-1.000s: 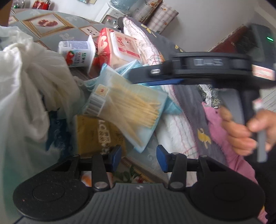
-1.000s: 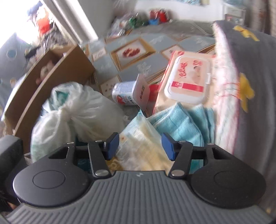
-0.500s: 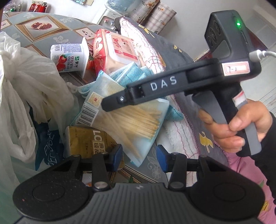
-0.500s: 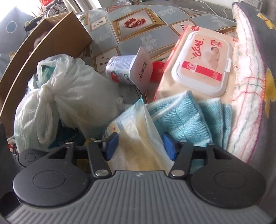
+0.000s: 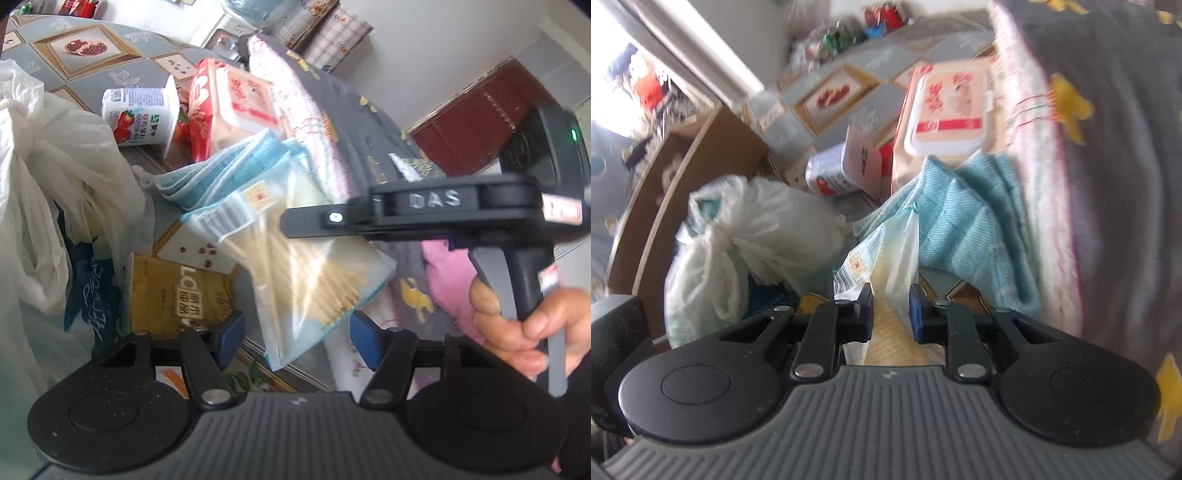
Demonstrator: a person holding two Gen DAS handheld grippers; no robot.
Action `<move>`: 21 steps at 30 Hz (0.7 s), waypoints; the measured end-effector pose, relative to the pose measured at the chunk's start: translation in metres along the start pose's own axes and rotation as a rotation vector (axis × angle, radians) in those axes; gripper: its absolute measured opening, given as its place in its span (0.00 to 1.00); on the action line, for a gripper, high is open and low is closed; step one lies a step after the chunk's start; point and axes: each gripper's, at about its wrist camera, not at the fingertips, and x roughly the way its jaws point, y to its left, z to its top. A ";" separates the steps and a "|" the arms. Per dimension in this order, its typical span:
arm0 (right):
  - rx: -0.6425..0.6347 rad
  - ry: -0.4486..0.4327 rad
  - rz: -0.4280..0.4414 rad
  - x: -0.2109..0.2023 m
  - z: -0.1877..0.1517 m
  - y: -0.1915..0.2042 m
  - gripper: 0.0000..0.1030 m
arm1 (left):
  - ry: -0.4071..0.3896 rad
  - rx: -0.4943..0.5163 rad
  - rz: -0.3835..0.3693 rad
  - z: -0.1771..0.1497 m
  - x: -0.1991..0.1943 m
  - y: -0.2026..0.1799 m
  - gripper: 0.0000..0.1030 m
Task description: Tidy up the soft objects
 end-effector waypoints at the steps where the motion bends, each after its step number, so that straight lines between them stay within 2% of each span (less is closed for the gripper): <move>1: 0.021 -0.018 0.018 -0.008 -0.004 0.000 0.17 | -0.010 -0.001 -0.010 -0.001 -0.005 -0.002 0.62; 4: 0.071 -0.061 0.073 -0.031 -0.018 0.003 0.17 | -0.031 -0.009 -0.057 -0.004 -0.019 -0.007 0.60; 6: 0.098 -0.078 0.105 -0.044 -0.025 0.010 0.17 | -0.051 -0.002 -0.092 -0.007 -0.033 -0.012 0.54; 9: 0.098 -0.120 0.143 -0.062 -0.035 0.030 0.17 | -0.090 0.021 -0.106 -0.013 -0.059 -0.021 0.50; 15: 0.055 -0.184 0.236 -0.084 -0.036 0.087 0.17 | -0.195 0.010 -0.091 -0.020 -0.126 -0.025 0.42; 21: -0.007 -0.215 0.367 -0.073 -0.028 0.159 0.17 | -0.315 0.011 -0.020 -0.025 -0.206 -0.005 0.34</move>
